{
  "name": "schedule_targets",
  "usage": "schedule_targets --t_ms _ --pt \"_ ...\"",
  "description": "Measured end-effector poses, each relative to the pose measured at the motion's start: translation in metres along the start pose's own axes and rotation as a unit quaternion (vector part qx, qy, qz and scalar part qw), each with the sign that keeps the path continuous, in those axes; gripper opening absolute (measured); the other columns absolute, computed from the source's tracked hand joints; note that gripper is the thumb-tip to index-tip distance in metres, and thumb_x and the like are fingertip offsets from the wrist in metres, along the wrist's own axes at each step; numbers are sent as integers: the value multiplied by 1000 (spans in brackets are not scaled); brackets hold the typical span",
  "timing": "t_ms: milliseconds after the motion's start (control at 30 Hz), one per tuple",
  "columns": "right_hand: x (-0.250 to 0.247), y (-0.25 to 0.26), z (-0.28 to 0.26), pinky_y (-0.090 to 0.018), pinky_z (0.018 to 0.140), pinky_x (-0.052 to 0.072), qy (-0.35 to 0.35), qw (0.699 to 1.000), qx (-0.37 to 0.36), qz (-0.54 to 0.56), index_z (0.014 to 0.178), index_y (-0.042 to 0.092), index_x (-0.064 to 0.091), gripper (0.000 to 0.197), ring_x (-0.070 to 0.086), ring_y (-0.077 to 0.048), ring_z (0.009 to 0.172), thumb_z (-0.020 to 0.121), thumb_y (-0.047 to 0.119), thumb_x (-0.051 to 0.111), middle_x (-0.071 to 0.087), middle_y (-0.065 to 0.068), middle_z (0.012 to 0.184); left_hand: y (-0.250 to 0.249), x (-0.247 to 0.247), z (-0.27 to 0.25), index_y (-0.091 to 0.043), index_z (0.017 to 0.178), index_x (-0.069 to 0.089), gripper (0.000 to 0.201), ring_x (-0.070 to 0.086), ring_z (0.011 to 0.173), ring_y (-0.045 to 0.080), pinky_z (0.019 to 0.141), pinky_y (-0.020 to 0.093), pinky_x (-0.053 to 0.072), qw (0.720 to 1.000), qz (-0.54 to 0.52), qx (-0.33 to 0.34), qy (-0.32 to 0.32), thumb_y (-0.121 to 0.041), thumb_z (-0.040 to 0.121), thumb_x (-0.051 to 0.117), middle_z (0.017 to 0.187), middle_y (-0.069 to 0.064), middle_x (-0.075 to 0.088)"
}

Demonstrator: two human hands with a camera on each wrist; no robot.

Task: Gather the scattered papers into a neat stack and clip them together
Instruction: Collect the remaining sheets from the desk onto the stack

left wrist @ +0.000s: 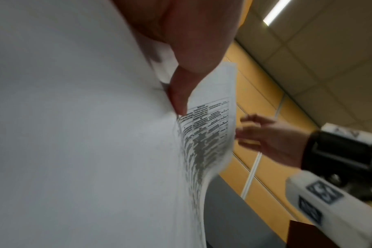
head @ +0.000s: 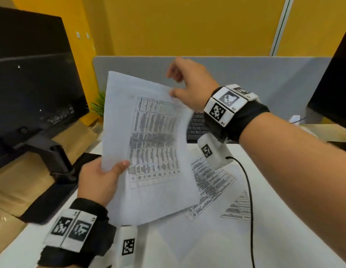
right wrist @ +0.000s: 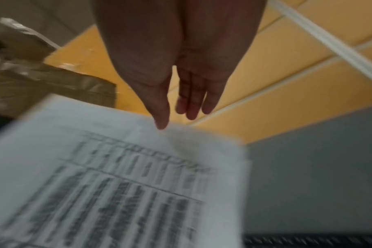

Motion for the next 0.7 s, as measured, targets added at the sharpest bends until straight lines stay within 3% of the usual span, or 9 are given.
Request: schedule_targets --t_ms 67,133,167,267,333,400,500,600,700 --pt "18 -26 -11 -25 71 37 15 993 117 -15 111 11 52 31 48 -17 88 83 12 65 51 -2 103 2 -17 4 -16 87 64 9 61 77 22 76 36 46 999 3 -7 -32 -16 79 69 78 -1 64" --pt "49 -57 -36 -25 61 44 158 955 243 -58 116 5 50 39 55 -22 83 83 18 67 60 -9 111 6 -34 8 -12 94 64 16 59 75 24 75 35 43 997 6 -14 -70 -17 79 69 84 8 65" --pt "69 -73 -51 -27 63 50 243 923 284 -88 121 5 48 52 58 -24 84 80 27 70 61 -11 115 9 -43 10 -12 97 64 19 59 78 25 75 36 43 996 8 -18 -86 -17 79 70 88 10 65" --pt "110 -105 -84 -48 90 49 367 854 334 -155 138 15 29 106 58 -32 110 55 62 76 53 -9 134 17 -66 15 -14 103 64 24 57 79 25 70 30 45 993 14 -33 -109 -21 80 68 96 10 65" --pt "129 -123 -90 -52 97 43 397 838 329 -179 146 24 10 131 51 -32 123 42 69 75 42 -6 146 20 -75 14 -12 107 64 28 57 78 24 54 19 48 993 17 -43 -109 -22 81 67 100 11 66" --pt "137 -132 -90 -52 100 41 400 834 326 -196 148 28 1 140 45 -32 129 37 69 76 32 -6 152 20 -81 11 -12 110 63 30 54 71 20 49 23 43 991 11 -50 -120 -21 82 66 97 9 63" --pt "122 -120 -91 -50 103 40 394 832 341 -191 147 24 10 134 42 -33 131 41 69 77 32 -10 151 19 -82 5 -11 111 62 30 51 65 11 55 23 35 990 -11 -39 -133 -19 82 66 93 10 62" --pt "96 -101 -97 -37 100 39 430 805 358 -197 141 11 33 98 47 -30 127 68 68 64 44 -11 144 21 -85 6 -15 110 61 27 48 63 9 55 20 32 991 6 -46 -124 -18 83 64 77 2 59" --pt "80 -93 -100 -30 98 39 446 793 364 -198 140 7 38 81 45 -27 129 82 60 54 43 -13 144 29 -89 16 -17 108 61 25 58 71 21 60 26 39 993 -2 -71 -92 -23 83 63 90 10 66"
Point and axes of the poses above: each hand's wrist, its own z-axis towards the middle knuckle, its own x-axis out of the palm, y = z × x, the point moved 1 cm from there along z, towards the middle knuckle
